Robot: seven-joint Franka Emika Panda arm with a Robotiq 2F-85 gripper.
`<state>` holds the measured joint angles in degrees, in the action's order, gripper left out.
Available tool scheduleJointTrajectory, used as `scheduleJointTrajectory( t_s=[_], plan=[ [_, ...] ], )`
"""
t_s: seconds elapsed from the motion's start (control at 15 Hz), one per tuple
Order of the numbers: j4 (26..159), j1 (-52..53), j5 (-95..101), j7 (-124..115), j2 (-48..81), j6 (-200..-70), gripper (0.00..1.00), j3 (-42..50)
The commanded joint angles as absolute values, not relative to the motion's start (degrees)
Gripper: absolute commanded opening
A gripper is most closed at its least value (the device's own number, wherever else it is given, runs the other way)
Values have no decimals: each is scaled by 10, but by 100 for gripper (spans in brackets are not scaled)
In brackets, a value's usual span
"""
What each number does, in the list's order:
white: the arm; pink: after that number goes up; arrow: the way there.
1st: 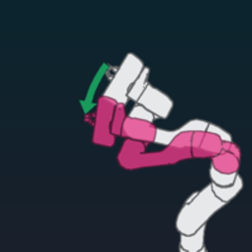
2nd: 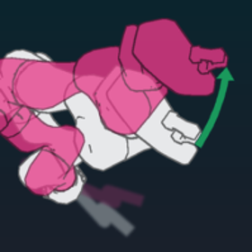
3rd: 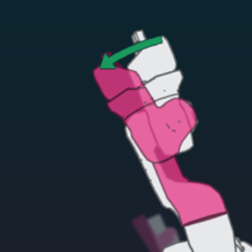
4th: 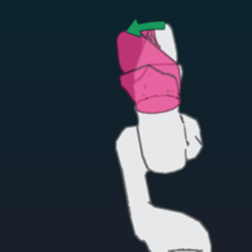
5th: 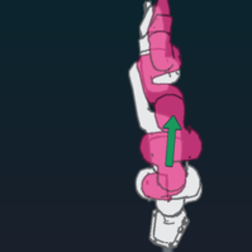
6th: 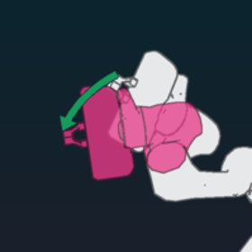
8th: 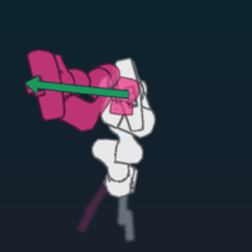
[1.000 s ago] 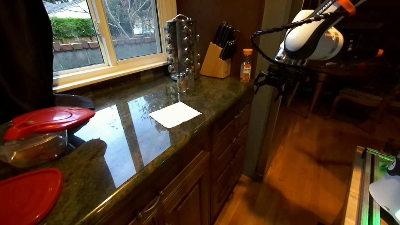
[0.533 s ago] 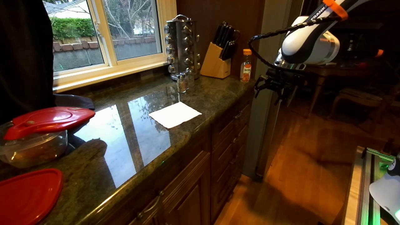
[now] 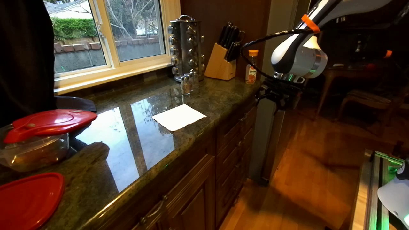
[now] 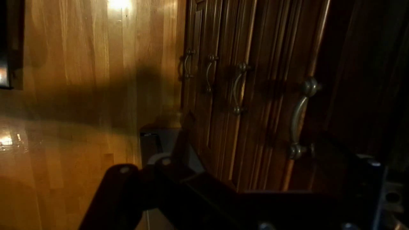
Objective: Open the top right drawer
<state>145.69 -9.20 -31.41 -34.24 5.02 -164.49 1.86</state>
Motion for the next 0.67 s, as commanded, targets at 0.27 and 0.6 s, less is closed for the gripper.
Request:
scheduleJointTrajectory(
  t_s=[0.27,0.6],
  plan=[
    [1415,-98,-362,-318,103,-1654,100,9],
    [1364,-112,-421,-283,158,-1651,100,-5]
  ],
)
